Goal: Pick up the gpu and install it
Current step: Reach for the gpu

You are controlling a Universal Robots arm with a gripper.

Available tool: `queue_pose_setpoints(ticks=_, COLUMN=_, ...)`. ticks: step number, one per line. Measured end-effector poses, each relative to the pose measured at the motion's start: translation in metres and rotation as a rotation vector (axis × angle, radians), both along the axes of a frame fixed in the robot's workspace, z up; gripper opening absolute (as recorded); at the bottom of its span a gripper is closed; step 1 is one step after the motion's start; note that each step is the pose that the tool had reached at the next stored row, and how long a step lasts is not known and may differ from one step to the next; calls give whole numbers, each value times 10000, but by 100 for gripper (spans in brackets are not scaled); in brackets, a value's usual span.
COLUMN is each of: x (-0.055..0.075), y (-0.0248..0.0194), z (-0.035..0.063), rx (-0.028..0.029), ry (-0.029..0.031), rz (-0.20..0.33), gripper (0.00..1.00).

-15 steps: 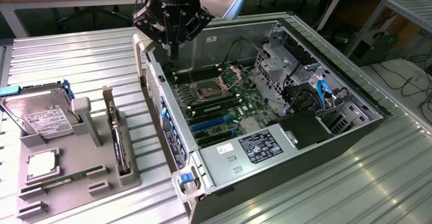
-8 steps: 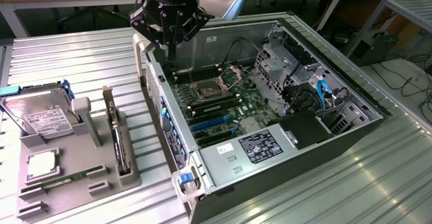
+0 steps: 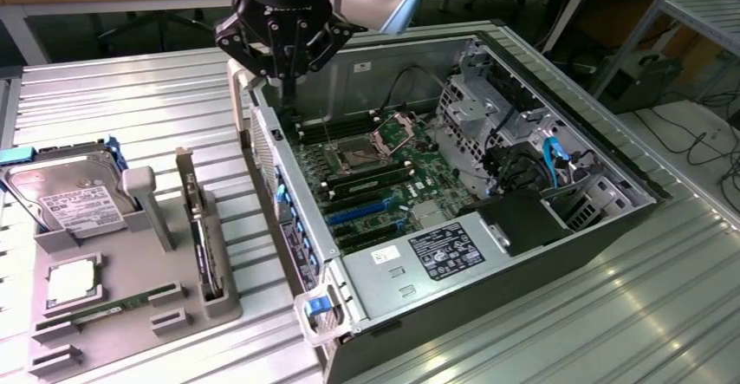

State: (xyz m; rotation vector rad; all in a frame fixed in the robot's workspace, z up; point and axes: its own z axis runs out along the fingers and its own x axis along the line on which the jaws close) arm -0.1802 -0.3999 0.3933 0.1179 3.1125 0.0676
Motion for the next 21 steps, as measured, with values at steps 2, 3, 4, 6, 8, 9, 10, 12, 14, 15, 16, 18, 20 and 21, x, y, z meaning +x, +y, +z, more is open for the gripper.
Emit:
queue_pose_setpoints(ticks=2, x=-23, y=-5, z=0, rx=0, ry=0, rz=0, gripper=11)
queue_pose_setpoints(ticks=3, x=-33, y=-8, z=0, rx=0, ry=0, rz=0, gripper=11)
queue_pose_setpoints(ticks=4, x=-46, y=-10, z=0, rx=0, ry=0, rz=-1, gripper=11)
queue_pose_setpoints(ticks=6, x=-73, y=-16, z=0, rx=0, ry=0, rz=-1, gripper=11)
queue_pose_setpoints(ticks=8, x=-101, y=-22, z=0, rx=0, ry=0, rz=-1, gripper=11)
queue_pose_setpoints(ticks=9, x=-112, y=-24, z=0, rx=0, ry=0, rz=0, gripper=11)
queue_pose_setpoints(ticks=10, x=-127, y=-28, z=0, rx=0, ry=0, rz=-1, gripper=11)
queue_pose_setpoints(ticks=12, x=-158, y=-35, z=0, rx=-1, ry=0, rz=-1, gripper=11)
queue_pose_setpoints(ticks=14, x=-183, y=-41, z=0, rx=0, ry=0, rz=-1, gripper=11)
queue_pose_setpoints(ticks=15, x=-196, y=-45, z=0, rx=0, ry=0, rz=0, gripper=11)
queue_pose_setpoints(ticks=16, x=-218, y=-51, z=0, rx=0, ry=0, rz=-1, gripper=11)
queue_pose_setpoints(ticks=18, x=-249, y=-60, z=0, rx=0, ry=-1, rz=0, gripper=11)
queue_pose_setpoints(ticks=20, x=-275, y=-68, z=0, rx=0, ry=-1, rz=0, gripper=11)
queue_pose_setpoints(ticks=21, x=-291, y=-72, z=0, rx=0, ry=0, rz=-1, gripper=11)
